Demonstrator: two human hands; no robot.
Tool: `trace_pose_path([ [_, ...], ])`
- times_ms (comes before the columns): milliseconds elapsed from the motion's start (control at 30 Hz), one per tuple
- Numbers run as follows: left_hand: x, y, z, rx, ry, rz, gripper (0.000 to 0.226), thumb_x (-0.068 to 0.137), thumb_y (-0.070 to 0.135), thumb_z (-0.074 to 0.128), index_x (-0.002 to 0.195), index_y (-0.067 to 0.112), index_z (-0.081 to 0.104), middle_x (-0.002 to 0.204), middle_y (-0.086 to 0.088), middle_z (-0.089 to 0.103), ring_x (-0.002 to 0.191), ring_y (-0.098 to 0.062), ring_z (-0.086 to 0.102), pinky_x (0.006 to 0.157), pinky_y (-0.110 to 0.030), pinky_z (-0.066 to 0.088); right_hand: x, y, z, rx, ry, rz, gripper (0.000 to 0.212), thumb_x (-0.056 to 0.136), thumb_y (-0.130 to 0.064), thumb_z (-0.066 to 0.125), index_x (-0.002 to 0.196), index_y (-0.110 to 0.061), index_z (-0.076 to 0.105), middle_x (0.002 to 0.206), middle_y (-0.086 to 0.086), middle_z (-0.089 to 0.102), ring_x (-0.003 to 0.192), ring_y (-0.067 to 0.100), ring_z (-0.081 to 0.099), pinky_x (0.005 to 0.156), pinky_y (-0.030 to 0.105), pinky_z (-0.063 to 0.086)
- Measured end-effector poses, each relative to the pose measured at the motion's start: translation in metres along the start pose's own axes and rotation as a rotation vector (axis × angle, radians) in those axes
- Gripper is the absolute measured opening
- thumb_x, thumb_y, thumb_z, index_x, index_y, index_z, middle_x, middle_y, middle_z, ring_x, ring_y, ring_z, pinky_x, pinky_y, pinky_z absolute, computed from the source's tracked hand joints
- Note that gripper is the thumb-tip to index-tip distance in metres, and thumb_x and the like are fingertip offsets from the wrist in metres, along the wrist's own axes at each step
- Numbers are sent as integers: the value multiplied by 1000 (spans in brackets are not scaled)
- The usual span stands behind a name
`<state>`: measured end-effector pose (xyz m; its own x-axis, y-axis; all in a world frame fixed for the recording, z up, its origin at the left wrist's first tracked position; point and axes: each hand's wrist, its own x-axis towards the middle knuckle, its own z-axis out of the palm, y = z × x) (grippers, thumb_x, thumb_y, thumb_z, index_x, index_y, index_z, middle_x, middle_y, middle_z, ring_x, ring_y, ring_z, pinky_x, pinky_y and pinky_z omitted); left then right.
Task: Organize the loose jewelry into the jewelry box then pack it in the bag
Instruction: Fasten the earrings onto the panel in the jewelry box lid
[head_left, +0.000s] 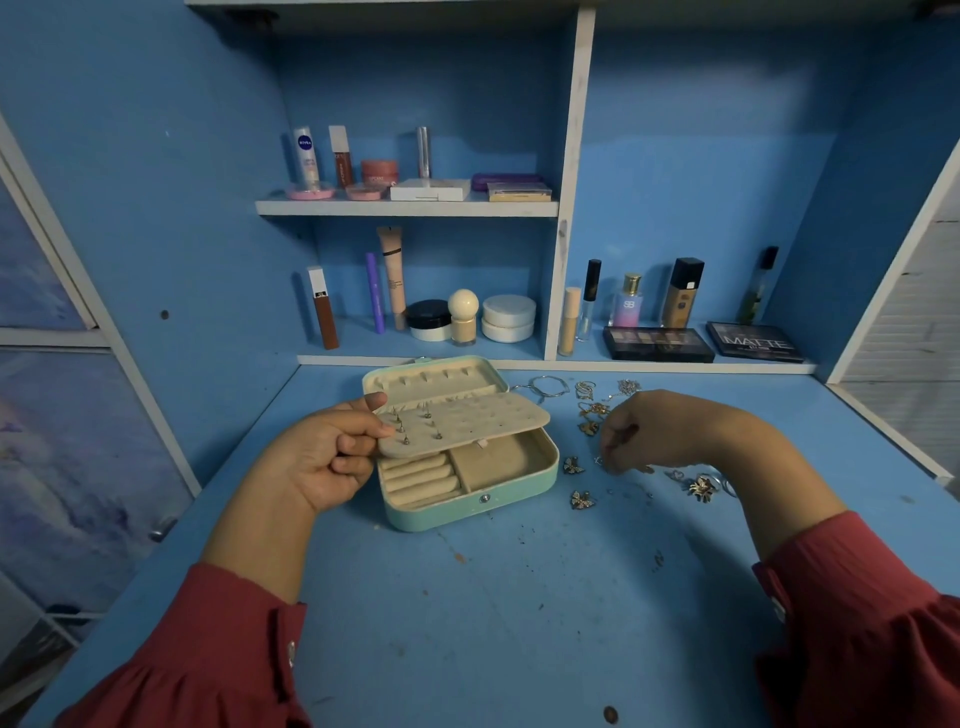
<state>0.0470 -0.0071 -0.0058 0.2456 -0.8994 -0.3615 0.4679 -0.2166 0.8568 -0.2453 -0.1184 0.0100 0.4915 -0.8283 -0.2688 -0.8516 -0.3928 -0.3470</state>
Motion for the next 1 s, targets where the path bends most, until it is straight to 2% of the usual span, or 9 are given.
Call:
trace_pose_path([
  [100,1,0,0,1,0,1,31,87,-14,41,91,15,55,39,9,36,24,-2,28,25,-10,18,0,0,0,0,6,-10,7,77,-27,71,81,-32,72,87,-4,72,83,14,66,81,34,54],
  [200,1,0,-1,6,3,2,31,87,-13,42,91,15,55,39,9,36,24,-2,28,25,-11,18,-1,0,1,2,0,-18,12,76,-21,72,78,-33,71,81,-7,71,71,10,63,72,28,52],
  [300,0,0,-1,8,1,2,31,87,-14,43,92,14,55,40,9,37,25,-2,28,25,-11,19,-2,-1,1,-2,3,-14,13,76,-19,73,80,-31,72,79,-12,69,69,7,61,68,23,50],
  [533,-1,0,0,-3,-4,-3,31,87,-13,41,91,14,54,38,9,38,24,-2,29,25,-10,18,-2,-1,-1,-13,-10,-9,12,75,-20,78,83,-29,76,82,-13,71,80,9,65,79,27,53],
  [767,0,0,0,-9,-8,-7,31,88,-13,41,91,14,54,39,8,39,24,-2,29,25,-10,18,0,1,2,-29,32,-28,6,79,-25,74,75,-28,71,70,-11,66,63,4,57,62,19,46],
  [833,0,0,-1,-13,-8,-7,31,88,-13,41,91,14,55,39,8,38,24,-2,29,25,-10,18,1,3,2,-25,40,-21,6,81,-26,71,75,-24,70,72,-5,68,61,7,56,60,20,46],
  [1000,0,0,-1,-13,-9,-7,31,87,-13,40,90,14,55,39,8,38,24,-2,29,25,-10,18,4,6,3,-19,55,-33,10,84,-27,67,82,-18,71,82,2,70,69,11,58,70,28,50],
])
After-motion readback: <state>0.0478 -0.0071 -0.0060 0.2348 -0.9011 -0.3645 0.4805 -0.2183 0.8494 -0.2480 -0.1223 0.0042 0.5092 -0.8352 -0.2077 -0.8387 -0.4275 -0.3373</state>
